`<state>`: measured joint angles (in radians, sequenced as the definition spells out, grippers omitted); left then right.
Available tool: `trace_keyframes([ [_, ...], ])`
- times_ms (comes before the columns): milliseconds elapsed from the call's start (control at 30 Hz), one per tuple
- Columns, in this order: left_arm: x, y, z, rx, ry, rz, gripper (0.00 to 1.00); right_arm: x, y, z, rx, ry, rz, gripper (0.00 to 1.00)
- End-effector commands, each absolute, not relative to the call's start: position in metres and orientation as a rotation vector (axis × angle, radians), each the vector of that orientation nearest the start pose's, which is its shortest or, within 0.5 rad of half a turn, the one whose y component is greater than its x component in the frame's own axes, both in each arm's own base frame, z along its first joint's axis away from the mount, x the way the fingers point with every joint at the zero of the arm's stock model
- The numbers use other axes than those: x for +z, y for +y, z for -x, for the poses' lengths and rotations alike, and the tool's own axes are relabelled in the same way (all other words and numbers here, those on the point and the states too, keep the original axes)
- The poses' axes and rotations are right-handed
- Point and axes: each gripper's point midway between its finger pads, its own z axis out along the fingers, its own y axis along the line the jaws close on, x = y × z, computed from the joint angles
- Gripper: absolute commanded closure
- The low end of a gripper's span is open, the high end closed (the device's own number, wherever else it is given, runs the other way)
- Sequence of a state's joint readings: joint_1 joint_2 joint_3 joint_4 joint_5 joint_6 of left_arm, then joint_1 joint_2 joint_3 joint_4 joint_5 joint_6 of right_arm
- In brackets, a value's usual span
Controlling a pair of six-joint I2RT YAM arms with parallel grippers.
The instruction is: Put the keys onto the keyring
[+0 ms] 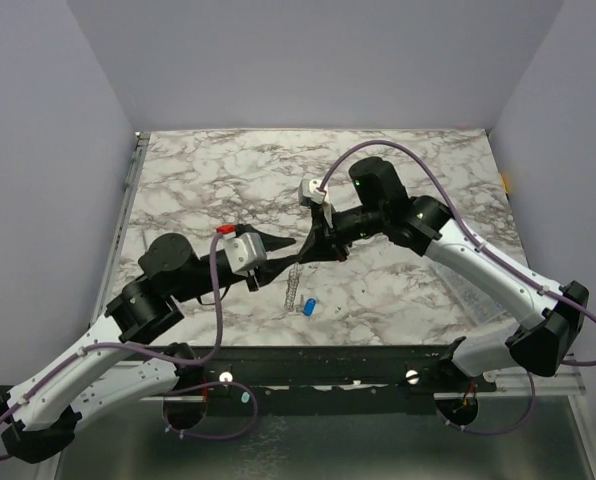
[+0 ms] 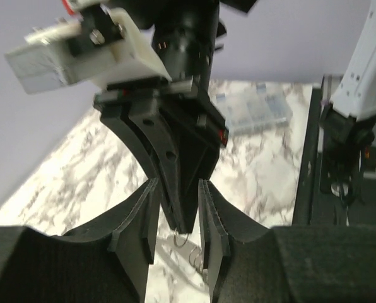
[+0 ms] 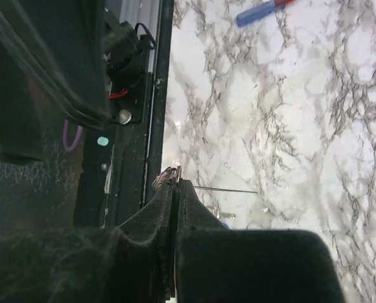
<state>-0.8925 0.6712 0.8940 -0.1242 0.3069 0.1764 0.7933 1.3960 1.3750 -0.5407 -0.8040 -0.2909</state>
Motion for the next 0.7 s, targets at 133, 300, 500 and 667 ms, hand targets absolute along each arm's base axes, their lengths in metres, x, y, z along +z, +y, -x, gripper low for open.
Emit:
trace_keyframes([
  [133,0.307,-0.248,-0.144,-0.68,1.412,-1.299,0.62,0.283,0.33,-0.161,1.071,1.628,1.561,0.99],
  [300,0.3,-0.255,-0.145,-0.693,1.423,-1.348,0.63,0.291,0.325,-0.148,1.112,1.593,1.568,0.99],
  [500,0.299,-0.271,-0.143,-0.743,1.405,-1.42,0.69,0.293,0.321,-0.131,1.123,1.56,1.589,0.99],
  [667,0.3,-0.279,-0.141,-0.778,1.379,-1.462,0.75,0.29,0.32,-0.125,1.14,1.556,1.595,0.99],
])
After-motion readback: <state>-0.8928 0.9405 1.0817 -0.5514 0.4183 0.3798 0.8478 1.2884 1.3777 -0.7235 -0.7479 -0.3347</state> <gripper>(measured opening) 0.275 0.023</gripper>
